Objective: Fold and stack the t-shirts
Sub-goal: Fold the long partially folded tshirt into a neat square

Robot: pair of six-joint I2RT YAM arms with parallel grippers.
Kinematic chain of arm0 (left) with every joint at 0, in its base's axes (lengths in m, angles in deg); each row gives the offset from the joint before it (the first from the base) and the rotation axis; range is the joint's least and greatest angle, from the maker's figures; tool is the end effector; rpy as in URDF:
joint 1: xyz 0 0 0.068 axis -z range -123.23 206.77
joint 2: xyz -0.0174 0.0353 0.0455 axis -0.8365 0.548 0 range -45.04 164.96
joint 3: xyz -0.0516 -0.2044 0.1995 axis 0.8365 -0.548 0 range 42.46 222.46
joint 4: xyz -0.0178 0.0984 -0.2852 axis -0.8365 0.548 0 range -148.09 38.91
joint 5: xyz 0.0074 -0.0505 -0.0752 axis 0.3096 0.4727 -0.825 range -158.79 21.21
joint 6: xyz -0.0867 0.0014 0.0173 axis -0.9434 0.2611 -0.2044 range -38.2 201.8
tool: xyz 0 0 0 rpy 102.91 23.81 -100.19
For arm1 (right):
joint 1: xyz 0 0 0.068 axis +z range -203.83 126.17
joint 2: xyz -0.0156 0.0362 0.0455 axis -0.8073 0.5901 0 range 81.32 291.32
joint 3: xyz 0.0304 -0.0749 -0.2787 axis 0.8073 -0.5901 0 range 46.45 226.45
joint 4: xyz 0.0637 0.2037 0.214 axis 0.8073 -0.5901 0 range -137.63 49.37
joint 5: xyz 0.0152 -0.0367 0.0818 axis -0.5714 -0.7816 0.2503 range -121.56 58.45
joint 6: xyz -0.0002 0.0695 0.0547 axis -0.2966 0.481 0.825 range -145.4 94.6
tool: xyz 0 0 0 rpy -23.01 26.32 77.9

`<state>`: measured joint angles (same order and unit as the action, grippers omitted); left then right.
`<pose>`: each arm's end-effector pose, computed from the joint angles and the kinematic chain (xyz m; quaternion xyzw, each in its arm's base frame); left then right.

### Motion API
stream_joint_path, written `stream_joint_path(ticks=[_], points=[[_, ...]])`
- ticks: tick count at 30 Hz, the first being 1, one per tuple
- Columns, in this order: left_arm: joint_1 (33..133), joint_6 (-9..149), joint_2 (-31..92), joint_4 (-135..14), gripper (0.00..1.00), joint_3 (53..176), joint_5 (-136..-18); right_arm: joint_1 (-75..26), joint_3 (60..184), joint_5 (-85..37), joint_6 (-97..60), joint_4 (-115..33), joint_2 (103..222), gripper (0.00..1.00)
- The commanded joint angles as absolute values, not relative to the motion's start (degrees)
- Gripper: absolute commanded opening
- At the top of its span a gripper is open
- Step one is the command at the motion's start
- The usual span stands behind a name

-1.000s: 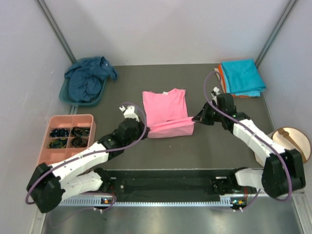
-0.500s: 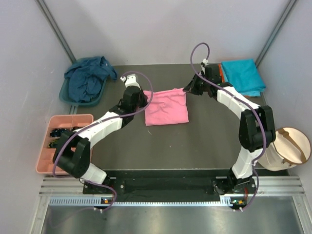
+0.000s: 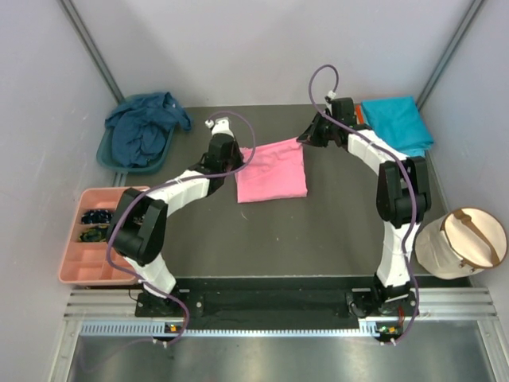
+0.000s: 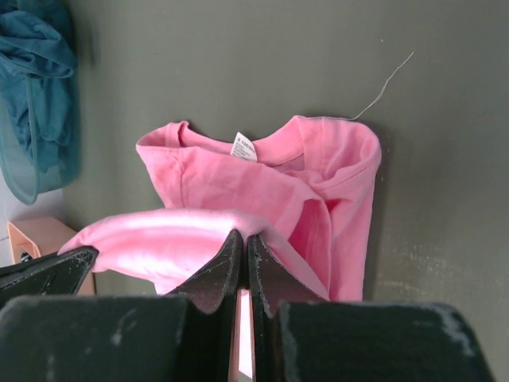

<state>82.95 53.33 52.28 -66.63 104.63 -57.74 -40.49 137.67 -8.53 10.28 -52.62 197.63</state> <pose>0.4205 -0.1900 0.2087 -0.0675 0.8457 -0.1673 0.5022 0.5262 0.1565 0.2102 0.0826 0.8778 0.3437 0.3232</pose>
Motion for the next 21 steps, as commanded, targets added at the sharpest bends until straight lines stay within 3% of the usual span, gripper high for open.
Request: stream_joint_path(ticks=[1,21], points=[[81.7,54.5,53.3,-70.5,0.00,107.3,-58.1,-41.4,141.7,-7.4,9.8,-51.4,199.7,0.00],[76.1,54.8,67.1,-73.8,0.00,115.8,-60.8,-43.7,152.3,-4.7,11.5,-52.0,211.5,0.00]])
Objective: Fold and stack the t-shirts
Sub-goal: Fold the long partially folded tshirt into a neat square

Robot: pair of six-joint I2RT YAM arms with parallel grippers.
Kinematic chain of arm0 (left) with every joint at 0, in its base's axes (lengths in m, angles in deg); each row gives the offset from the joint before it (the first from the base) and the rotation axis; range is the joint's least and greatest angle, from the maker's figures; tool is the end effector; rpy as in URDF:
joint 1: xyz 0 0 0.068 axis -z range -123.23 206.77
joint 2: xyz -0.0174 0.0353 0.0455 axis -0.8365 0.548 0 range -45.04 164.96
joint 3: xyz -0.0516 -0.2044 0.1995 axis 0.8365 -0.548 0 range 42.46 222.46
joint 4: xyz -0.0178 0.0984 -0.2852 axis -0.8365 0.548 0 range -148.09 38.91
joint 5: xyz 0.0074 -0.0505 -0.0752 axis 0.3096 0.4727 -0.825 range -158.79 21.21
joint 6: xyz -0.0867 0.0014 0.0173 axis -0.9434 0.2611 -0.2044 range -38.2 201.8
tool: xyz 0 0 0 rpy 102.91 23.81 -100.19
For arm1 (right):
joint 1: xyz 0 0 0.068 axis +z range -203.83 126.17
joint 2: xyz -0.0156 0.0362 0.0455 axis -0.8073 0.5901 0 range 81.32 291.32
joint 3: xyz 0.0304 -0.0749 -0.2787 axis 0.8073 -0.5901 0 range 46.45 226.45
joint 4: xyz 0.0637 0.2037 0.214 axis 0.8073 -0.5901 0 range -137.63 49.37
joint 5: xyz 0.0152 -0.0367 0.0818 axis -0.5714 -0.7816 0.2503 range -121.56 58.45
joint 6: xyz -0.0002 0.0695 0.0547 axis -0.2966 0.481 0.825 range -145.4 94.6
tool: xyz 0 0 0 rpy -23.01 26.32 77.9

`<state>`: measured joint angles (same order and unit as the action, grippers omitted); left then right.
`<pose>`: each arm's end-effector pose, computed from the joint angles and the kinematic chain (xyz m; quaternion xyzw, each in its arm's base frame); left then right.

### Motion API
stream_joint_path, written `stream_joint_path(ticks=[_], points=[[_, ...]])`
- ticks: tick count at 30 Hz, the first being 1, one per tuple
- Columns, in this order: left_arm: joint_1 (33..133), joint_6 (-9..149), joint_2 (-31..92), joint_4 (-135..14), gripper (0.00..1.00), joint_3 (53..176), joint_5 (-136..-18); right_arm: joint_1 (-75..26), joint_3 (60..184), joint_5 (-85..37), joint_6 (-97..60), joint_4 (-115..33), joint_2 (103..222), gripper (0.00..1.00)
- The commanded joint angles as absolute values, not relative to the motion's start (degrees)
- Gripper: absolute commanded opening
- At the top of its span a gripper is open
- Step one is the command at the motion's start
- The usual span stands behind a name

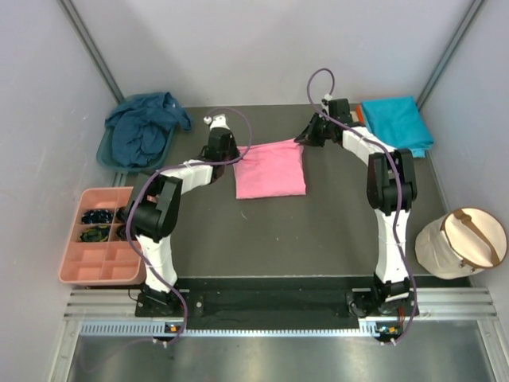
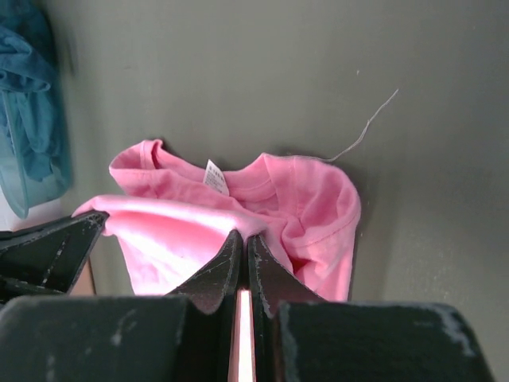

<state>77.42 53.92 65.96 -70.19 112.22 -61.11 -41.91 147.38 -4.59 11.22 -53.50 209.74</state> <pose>0.4809 -0.1700 0.1580 -0.0881 0.8565 -0.1551 0.4844 0.5682 0.1565 0.1614 0.0931 0.8831 0.3607 0.2852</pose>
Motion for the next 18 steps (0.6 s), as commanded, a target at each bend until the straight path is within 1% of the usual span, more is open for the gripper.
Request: stream_joint_path(ticks=[1,7,8,9,10,11,14,15,16,17,18], points=[[76.1,54.8,68.0,-73.8,0.00,116.2,-61.1,-43.8,152.5,-4.5,11.4,-51.9,211.7,0.00],[75.8,54.7,70.7,-74.3,0.00,118.3,-61.5,-44.7,154.6,-3.1,12.2,-51.2,214.3,0.00],[75.6,54.7,70.9,-74.3,0.01,118.5,-61.3,-44.8,154.8,-2.7,12.1,-50.7,214.5,0.10],[75.3,55.1,71.0,-74.3,0.03,118.7,-61.0,-45.2,154.6,-2.1,12.0,-50.0,214.5,0.21],[75.1,55.3,71.1,-74.2,0.06,118.8,-60.4,-45.6,154.5,-2.3,11.8,-48.8,214.5,0.30],[74.7,55.3,71.0,-74.3,0.23,118.9,-59.6,-46.1,154.1,-2.9,11.9,-48.5,214.0,0.42],[72.0,54.5,69.8,-74.5,0.54,118.5,-59.4,-48.2,151.0,-5.0,11.4,-45.7,211.7,0.52],[70.7,53.8,69.2,-74.7,0.76,118.1,-58.5,-48.6,150.1,-6.0,10.6,-45.6,211.1,0.53],[70.1,53.6,67.8,-75.3,0.88,117.7,-57.9,-49.3,149.6,-6.4,10.1,-45.9,210.6,0.54],[69.6,53.3,67.0,-75.5,0.96,116.8,-57.2,-49.4,149.0,-6.8,9.8,-46.1,209.4,0.56],[68.7,53.1,66.3,-75.8,0.99,116.4,-56.3,-49.6,147.5,-7.4,9.1,-46.1,208.4,0.56]])
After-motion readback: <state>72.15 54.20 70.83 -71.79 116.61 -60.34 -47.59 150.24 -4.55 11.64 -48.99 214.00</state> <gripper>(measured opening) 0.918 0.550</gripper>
